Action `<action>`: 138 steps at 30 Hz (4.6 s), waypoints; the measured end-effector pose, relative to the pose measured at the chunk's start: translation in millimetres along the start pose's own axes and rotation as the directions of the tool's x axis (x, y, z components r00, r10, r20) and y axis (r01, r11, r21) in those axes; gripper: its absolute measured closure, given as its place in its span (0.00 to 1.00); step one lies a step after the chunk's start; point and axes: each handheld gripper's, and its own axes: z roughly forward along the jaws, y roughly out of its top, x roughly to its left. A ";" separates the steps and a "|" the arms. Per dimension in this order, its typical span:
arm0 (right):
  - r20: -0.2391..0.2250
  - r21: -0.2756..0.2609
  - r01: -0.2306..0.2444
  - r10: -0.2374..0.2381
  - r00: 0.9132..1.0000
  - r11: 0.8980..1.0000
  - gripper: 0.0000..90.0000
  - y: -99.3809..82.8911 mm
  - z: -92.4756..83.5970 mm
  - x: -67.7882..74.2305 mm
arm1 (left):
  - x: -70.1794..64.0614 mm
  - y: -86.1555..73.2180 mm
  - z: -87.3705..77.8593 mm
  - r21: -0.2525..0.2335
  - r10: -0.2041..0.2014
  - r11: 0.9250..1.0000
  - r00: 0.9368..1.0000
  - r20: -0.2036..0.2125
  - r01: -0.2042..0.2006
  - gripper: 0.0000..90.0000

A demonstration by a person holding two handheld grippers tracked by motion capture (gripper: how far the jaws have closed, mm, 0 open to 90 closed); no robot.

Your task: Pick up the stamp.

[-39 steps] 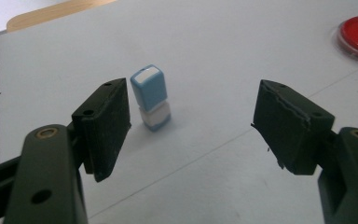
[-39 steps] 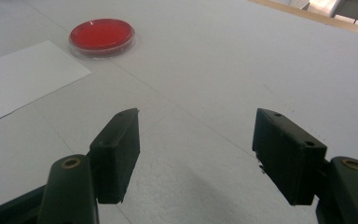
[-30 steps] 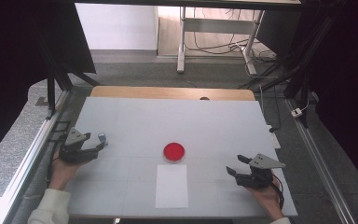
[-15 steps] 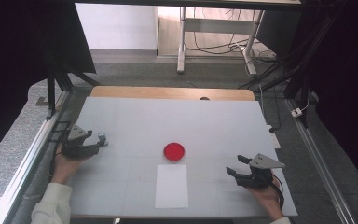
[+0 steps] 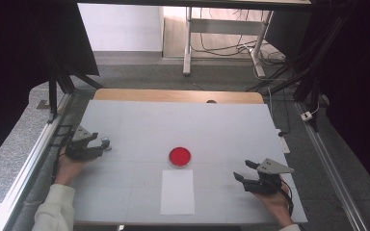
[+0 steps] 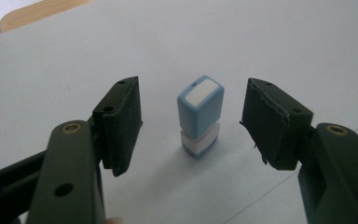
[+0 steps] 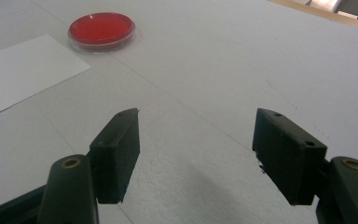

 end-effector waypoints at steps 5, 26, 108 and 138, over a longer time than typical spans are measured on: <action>-0.002 -0.009 -0.005 0.005 1.000 1.000 0.35 -0.5 0.9 0.0 | 0.5 1.2 3.6 -0.001 0.013 1.000 1.000 0.015 -0.013 0.42; -0.002 0.000 -0.003 0.003 1.000 1.000 0.35 -0.9 0.9 -0.1 | 5.1 0.0 15.7 0.003 0.028 1.000 0.998 0.052 -0.029 0.59; 0.014 -0.029 0.005 -0.005 1.000 1.000 0.35 -0.7 -2.4 0.7 | -47.2 40.9 -24.3 -0.175 0.068 0.984 0.966 0.251 -0.023 0.74; 0.009 -0.027 0.009 -0.009 1.000 1.000 0.36 -0.8 -1.5 1.2 | -73.5 50.2 -23.1 -0.180 0.120 0.982 0.941 0.315 -0.065 0.75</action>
